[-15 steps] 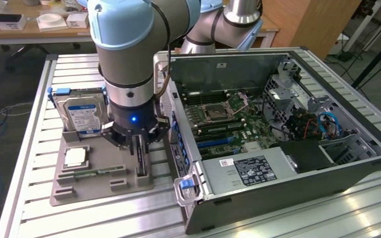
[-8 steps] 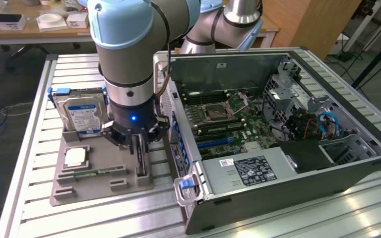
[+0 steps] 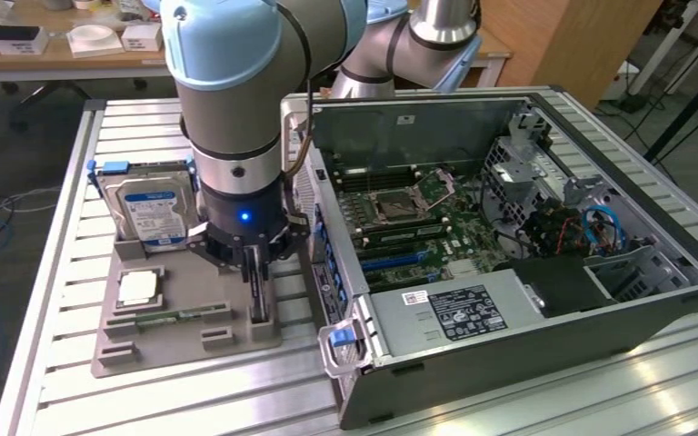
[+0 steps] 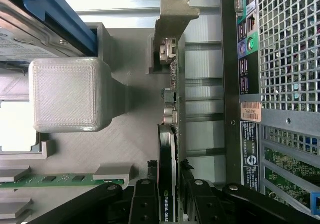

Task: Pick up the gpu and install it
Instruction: 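Pick up the gpu and move the gpu toward the slot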

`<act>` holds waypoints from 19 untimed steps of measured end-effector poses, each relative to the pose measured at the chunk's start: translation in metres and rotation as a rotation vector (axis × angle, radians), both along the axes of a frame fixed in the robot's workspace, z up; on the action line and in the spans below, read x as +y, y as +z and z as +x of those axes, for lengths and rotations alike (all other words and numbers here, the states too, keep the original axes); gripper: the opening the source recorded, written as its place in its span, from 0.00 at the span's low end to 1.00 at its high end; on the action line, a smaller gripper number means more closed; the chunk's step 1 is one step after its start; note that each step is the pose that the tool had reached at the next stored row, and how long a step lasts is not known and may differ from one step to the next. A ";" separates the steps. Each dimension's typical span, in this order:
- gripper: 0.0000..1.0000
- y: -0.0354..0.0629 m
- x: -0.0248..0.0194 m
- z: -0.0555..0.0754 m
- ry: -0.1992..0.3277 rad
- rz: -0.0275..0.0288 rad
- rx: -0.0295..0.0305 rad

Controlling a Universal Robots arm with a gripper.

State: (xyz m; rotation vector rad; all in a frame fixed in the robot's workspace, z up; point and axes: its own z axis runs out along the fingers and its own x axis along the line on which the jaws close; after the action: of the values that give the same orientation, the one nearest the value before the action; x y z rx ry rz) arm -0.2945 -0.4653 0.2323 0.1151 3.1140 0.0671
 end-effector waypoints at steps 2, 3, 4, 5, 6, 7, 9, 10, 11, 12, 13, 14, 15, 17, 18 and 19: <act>0.29 0.0000 0.0000 0.000 0.000 0.0000 0.0002; 0.26 0.0000 0.0000 0.000 0.000 0.0000 0.0001; 0.26 0.0000 0.0000 0.000 0.000 0.0000 0.0000; 0.26 0.0000 0.0000 0.000 0.000 0.0000 0.0001; 0.26 0.0000 0.0000 0.000 0.000 0.0000 0.0000; 0.26 0.0000 0.0000 0.000 0.000 0.0000 0.0000; 0.26 0.0000 0.0000 0.000 0.000 0.0000 0.0000; 0.26 0.0000 0.0000 0.000 0.000 0.0000 0.0001; 0.26 0.0000 0.0000 0.000 0.000 0.0000 0.0000; 0.26 0.0000 0.0000 0.000 0.000 0.0000 0.0000; 0.26 0.0000 0.0000 0.000 0.000 0.0000 0.0000; 0.26 0.0000 0.0000 0.000 0.000 0.0000 0.0000; 0.26 0.0000 0.0000 0.000 0.000 0.0000 0.0000; 0.26 0.0000 0.0000 0.000 0.000 0.0001 -0.0001; 0.26 0.0002 0.0000 0.000 0.000 0.0002 -0.0003; 0.26 0.0008 0.0000 0.000 0.000 0.0001 -0.0001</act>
State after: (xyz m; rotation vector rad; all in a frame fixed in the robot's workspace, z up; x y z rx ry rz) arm -0.2945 -0.4652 0.2331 0.1152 3.1140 0.0672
